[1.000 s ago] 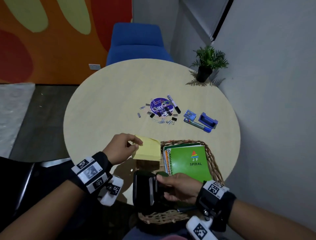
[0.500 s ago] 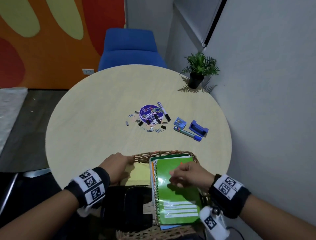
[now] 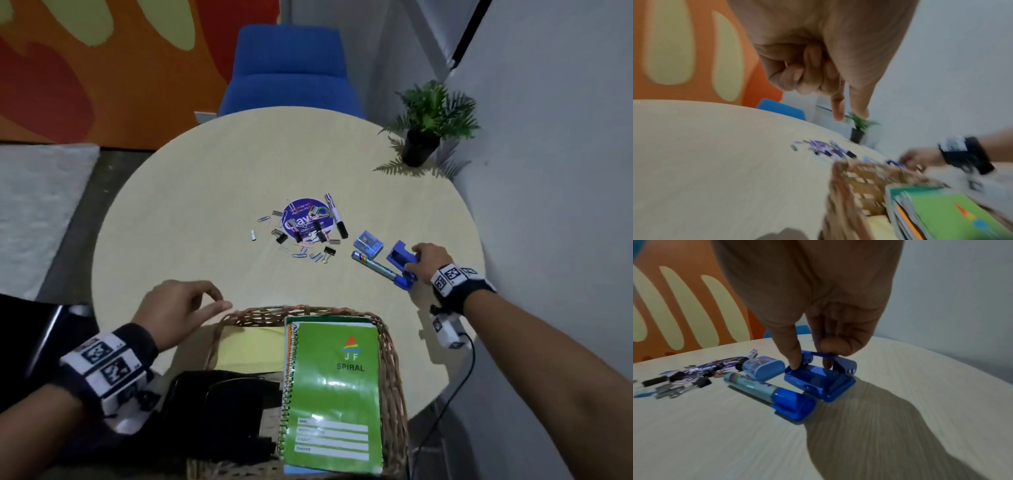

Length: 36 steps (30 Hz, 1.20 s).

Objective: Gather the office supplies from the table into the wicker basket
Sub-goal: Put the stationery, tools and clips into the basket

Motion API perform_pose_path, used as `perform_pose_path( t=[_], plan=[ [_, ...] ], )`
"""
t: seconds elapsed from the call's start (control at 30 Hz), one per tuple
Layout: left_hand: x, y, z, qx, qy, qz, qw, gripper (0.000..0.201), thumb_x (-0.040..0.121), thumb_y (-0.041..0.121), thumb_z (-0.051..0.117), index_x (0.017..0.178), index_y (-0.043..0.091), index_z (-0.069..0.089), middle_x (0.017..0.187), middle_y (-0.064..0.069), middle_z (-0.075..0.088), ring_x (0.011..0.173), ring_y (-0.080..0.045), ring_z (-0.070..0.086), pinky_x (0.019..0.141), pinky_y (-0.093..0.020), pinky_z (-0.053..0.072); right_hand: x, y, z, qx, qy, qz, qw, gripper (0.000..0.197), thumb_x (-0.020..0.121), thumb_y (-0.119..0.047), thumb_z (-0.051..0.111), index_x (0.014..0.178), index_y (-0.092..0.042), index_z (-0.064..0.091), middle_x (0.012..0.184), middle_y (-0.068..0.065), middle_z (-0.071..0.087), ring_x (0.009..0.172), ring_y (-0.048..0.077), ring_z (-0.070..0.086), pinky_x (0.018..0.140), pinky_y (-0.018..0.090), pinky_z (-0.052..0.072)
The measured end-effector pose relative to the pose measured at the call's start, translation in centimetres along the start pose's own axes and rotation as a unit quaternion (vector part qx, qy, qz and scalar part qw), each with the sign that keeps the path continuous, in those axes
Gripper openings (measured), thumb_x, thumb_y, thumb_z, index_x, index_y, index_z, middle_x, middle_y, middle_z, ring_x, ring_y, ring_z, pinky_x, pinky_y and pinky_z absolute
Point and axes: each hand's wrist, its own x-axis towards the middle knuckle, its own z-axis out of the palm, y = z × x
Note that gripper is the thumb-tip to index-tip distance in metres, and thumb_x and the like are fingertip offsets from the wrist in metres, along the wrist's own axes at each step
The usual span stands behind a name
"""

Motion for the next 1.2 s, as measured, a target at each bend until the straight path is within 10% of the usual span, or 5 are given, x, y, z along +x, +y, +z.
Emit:
perform_pose_path(
  t=[0.37,0.53,0.63,0.77,1.2],
  plan=[
    [-5.3,-9.2,-2.5,-0.176,0.079,-0.133,0.972,0.004,0.085,0.026,0.067,0.083,0.023,0.068,0.055,-0.005,0.049,0.048,-0.007,0.044,0.048,-0.019,0.036,-6.3,-4.4,-4.6,0.242,0.076,-0.04,0.966,0.02,0.08,-0.019,0.067,0.066,-0.006,0.066,0.07,0.019,0.068,0.058,0.027,0.056,0.058,0.028,0.044],
    [-7.6,-10.2,-0.9,-0.223,0.038,-0.141,0.964,0.012,0.081,0.041,0.07,0.088,0.031,0.068,0.057,0.0,0.055,0.051,-0.006,0.051,0.052,-0.013,0.04,-16.5,-12.2,-2.3,0.459,-0.143,-0.082,0.873,0.019,0.089,-0.011,0.062,0.07,-0.01,0.06,0.08,0.021,0.069,0.043,0.012,0.047,0.044,0.019,0.044],
    [-8.3,-7.8,0.1,-0.278,-0.011,-0.109,0.954,0.02,0.08,0.049,0.066,0.092,0.033,0.067,0.071,0.0,0.068,0.057,-0.012,0.065,0.055,-0.019,0.05,-20.1,-15.3,1.9,0.421,-0.237,-0.106,0.869,0.009,0.088,-0.01,0.063,0.08,-0.008,0.063,0.076,0.015,0.069,0.047,0.013,0.051,0.046,0.018,0.046],
    [-10.3,-4.3,1.5,-0.285,-0.122,-0.028,0.95,0.018,0.084,0.042,0.061,0.099,0.034,0.065,0.079,0.001,0.073,0.065,-0.006,0.069,0.064,-0.019,0.055,-21.0,-17.1,6.4,0.208,-0.171,-0.241,0.933,0.017,0.078,-0.016,0.074,0.093,-0.012,0.066,0.087,0.008,0.069,0.078,0.023,0.064,0.071,0.029,0.049],
    [-12.5,-5.3,2.7,-0.275,-0.178,0.036,0.944,0.029,0.09,0.027,0.061,0.109,0.046,0.053,0.065,-0.005,0.066,0.058,0.001,0.055,0.066,-0.017,0.046,-21.6,-18.6,9.8,-0.038,-0.241,-0.306,0.92,0.035,0.087,-0.002,0.058,0.122,-0.003,0.061,0.118,0.015,0.068,0.109,0.027,0.062,0.097,0.031,0.046]
  ],
)
